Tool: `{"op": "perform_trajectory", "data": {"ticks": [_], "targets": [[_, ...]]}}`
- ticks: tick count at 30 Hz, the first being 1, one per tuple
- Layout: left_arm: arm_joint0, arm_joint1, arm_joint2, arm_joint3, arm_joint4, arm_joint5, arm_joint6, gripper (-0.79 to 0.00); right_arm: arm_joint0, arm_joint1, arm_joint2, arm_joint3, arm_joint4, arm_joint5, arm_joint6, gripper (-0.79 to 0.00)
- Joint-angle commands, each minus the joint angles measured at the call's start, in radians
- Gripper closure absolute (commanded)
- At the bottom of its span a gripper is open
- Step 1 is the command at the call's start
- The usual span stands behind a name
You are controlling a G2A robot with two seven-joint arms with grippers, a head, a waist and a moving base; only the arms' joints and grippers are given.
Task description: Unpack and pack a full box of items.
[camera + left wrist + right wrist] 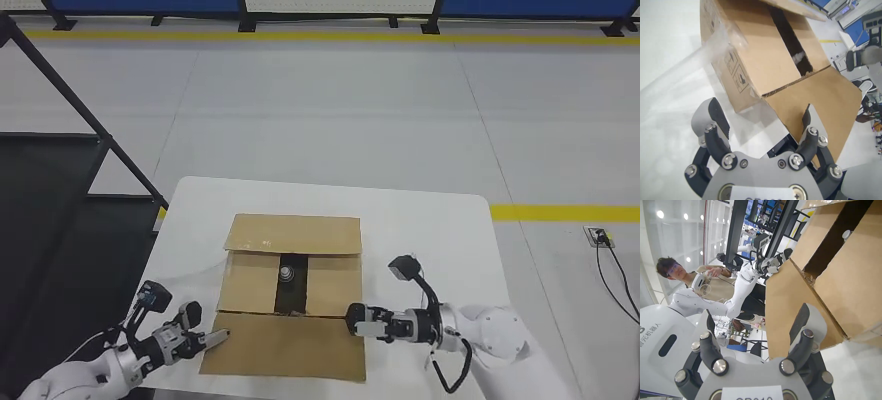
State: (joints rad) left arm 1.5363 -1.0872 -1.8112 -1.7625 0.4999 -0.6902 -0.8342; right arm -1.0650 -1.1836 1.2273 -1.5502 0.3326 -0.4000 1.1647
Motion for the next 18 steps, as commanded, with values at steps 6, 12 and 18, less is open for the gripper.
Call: {"op": "perform_trajectory", "data": {"ticks": [6,12,18], "targets": [[-0.011,0.007,0.041,0.038,0.055,0.027,0.013,-0.785,0.028,-0.011,-0.003,0.023,0.117,0.053,-0.132,-0.785],[-0.011,0.007,0.041,0.038,0.055,0.027,0.013,-0.785,0.028,-0.011,-0.003,0.023,0.117,0.053,-0.132,-0.785],[-0.011,0.007,0.041,0.038,0.055,0.027,0.013,-0.785,0.048,-0.016,-0.03,0.063,0.088,0.159,-0.216,-0.785]]}}
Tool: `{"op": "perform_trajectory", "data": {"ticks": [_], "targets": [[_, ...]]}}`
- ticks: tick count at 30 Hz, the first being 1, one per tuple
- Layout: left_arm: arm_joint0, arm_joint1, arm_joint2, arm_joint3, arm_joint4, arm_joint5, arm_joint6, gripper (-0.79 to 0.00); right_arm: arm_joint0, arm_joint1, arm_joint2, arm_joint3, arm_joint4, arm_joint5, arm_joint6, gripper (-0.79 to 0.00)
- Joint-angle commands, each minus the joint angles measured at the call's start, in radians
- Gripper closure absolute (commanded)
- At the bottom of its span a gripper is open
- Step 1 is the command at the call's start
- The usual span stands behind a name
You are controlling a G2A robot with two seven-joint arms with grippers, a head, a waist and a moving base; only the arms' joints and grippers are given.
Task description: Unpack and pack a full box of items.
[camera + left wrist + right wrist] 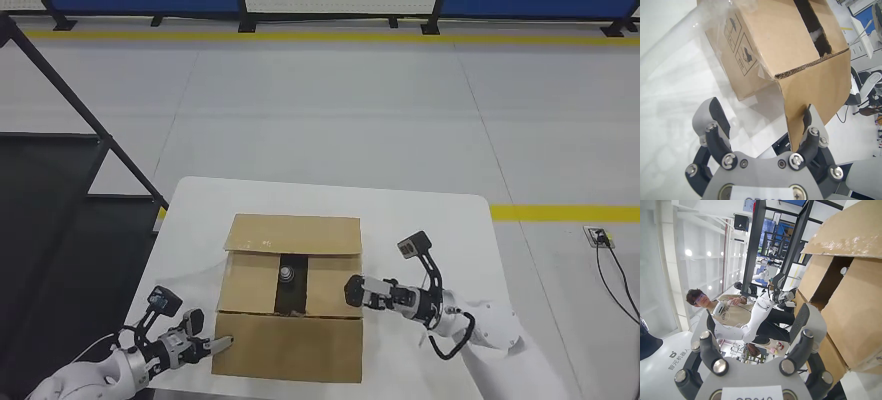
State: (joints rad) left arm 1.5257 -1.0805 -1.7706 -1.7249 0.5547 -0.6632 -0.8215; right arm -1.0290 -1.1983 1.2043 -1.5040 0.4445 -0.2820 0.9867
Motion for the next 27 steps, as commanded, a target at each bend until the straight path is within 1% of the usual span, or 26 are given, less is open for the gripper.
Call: {"op": "perform_trajectory", "data": {"ticks": [1,4,7,10,12,16,20,23,26,27], "targets": [[0.0,0.0,0.0,0.0,0.0,0.0,0.0,-0.785,0.029,-0.005,-0.021,0.025,-0.039,0.067,-0.064,-0.785],[0.0,0.0,0.0,0.0,0.0,0.0,0.0,-0.785,0.074,-0.016,-0.058,0.074,-0.063,0.098,-0.129,-0.785],[0.0,0.0,0.0,0.0,0.0,0.0,0.0,-0.785,0.119,-0.028,-0.089,0.127,-0.081,0.103,-0.2,-0.785],[0.0,0.0,0.0,0.0,0.0,0.0,0.0,-0.785,0.153,-0.042,-0.112,0.155,-0.073,0.067,-0.264,-0.785],[0.0,0.0,0.0,0.0,0.0,0.0,0.0,-0.785,0.176,-0.051,-0.121,0.172,-0.093,0.024,-0.34,-0.785],[0.0,0.0,0.0,0.0,0.0,0.0,0.0,-0.785,0.259,-0.073,-0.153,0.215,-0.112,0.003,-0.435,-0.785],[0.0,0.0,0.0,0.0,0.0,0.0,0.0,-0.785,0.355,-0.1,-0.193,0.291,-0.121,0.027,-0.526,-0.785],[0.0,0.0,0.0,0.0,0.0,0.0,0.0,-0.785,0.429,-0.125,-0.244,0.356,-0.172,0.07,-0.611,-0.785],[0.0,0.0,0.0,0.0,0.0,0.0,0.0,-0.785,0.496,-0.153,-0.295,0.43,-0.171,0.099,-0.629,-0.785],[0.0,0.0,0.0,0.0,0.0,0.0,0.0,-0.785,0.514,-0.161,-0.311,0.452,-0.185,0.091,-0.635,-0.785]]}}
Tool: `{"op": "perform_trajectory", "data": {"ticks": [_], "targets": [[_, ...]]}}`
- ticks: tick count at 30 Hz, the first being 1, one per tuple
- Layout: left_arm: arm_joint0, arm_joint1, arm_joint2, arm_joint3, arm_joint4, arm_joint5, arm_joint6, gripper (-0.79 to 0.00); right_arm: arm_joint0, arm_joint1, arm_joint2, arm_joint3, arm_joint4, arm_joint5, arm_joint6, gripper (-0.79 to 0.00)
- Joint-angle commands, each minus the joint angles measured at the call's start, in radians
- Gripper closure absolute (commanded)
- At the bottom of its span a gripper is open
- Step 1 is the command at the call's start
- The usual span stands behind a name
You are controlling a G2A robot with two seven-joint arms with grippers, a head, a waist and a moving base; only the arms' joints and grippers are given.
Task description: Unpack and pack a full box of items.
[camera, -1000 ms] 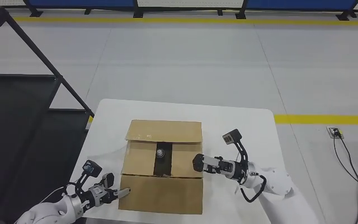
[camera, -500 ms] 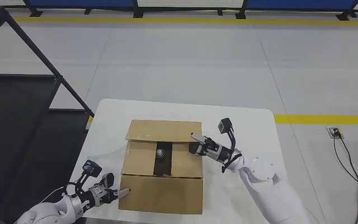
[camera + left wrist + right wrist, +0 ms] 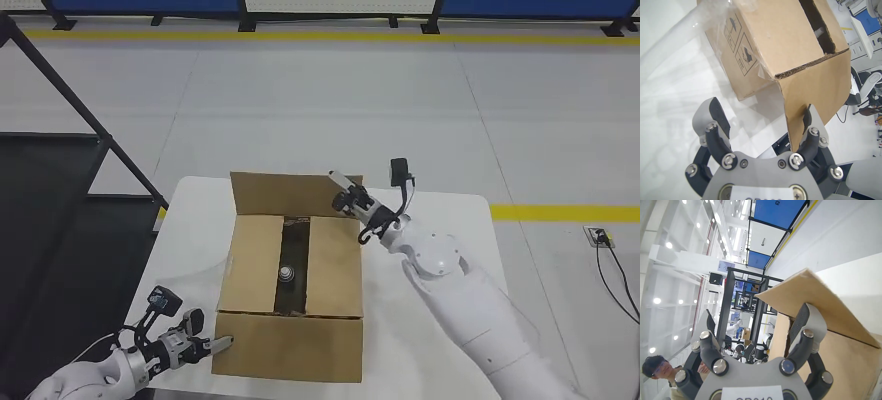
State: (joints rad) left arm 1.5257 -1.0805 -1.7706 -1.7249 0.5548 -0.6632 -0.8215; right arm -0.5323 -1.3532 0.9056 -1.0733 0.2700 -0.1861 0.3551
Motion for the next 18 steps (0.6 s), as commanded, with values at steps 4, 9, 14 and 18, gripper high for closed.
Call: {"op": "perform_trajectory", "data": {"ticks": [4,9,14,18], "targets": [[0.0,0.0,0.0,0.0,0.0,0.0,0.0,-0.785,0.029,-0.012,-0.029,0.037,-0.032,-0.015,0.004,-0.785],[0.0,0.0,0.0,0.0,0.0,0.0,0.0,-0.785,0.029,-0.012,-0.029,0.037,-0.032,-0.015,0.004,-0.785],[0.0,0.0,0.0,0.0,0.0,0.0,0.0,-0.785,0.007,-0.016,-0.029,0.013,-0.004,0.011,0.023,-0.785],[0.008,0.001,0.016,-0.012,0.026,0.015,0.026,-0.785,0.03,-0.035,-0.033,0.048,-0.004,0.046,-0.079,-0.785]]}}
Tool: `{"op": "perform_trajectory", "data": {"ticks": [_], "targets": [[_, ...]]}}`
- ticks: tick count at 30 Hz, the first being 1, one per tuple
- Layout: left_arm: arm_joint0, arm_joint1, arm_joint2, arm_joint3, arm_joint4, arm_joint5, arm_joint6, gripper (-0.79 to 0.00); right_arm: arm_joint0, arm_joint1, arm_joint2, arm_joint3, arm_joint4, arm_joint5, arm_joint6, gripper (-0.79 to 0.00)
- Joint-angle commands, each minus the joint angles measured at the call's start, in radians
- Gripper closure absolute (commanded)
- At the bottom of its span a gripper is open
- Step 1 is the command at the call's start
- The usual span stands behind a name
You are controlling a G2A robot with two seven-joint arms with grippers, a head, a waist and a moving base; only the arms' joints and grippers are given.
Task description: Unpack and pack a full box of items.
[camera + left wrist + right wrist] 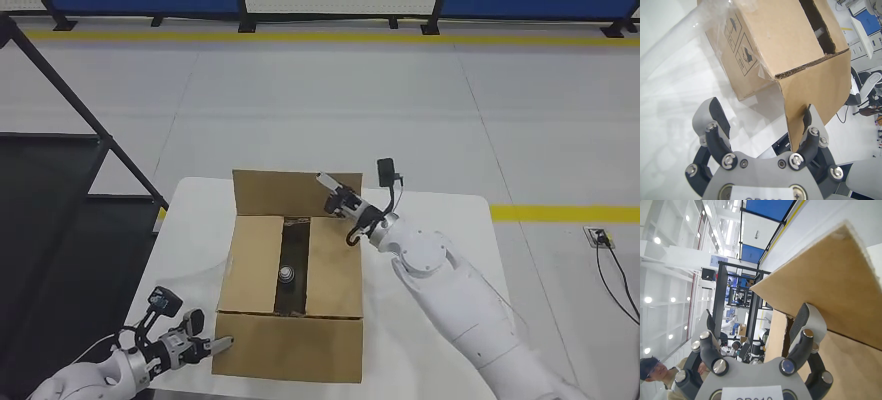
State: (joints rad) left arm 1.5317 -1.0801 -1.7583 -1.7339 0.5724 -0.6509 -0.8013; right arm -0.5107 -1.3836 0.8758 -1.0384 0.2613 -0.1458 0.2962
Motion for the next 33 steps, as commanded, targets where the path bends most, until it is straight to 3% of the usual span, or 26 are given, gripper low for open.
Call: {"op": "perform_trajectory", "data": {"ticks": [1,6,12,20,24,28,33], "targets": [[0.003,0.002,0.007,-0.007,0.015,0.003,0.009,-0.785,0.021,-0.012,-0.008,0.036,0.002,0.018,-0.048,-0.785],[0.011,0.007,0.011,-0.011,0.025,0.005,0.029,-0.785,0.093,-0.057,-0.056,0.17,-0.017,0.075,-0.153,-0.785],[0.019,0.012,0.013,-0.002,0.022,0.016,0.057,-0.785,0.175,-0.103,-0.115,0.339,-0.054,0.105,-0.103,-0.785],[0.02,0.02,0.019,0.001,0.018,0.026,0.075,-0.785,0.229,-0.141,-0.148,0.454,-0.103,0.097,-0.013,-0.785],[0.02,0.024,0.021,-0.003,0.02,0.031,0.08,-0.785,0.235,-0.149,-0.135,0.475,-0.104,0.064,-0.032,-0.785],[0.029,0.027,-0.008,-0.023,0.033,0.047,0.129,-0.785,0.211,-0.147,-0.08,0.434,-0.031,-0.064,-0.035,-0.785],[0.067,0.031,-0.082,-0.051,-0.023,0.067,0.197,-0.785,0.151,-0.12,-0.061,0.289,-0.069,-0.165,0.157,-0.785]]}}
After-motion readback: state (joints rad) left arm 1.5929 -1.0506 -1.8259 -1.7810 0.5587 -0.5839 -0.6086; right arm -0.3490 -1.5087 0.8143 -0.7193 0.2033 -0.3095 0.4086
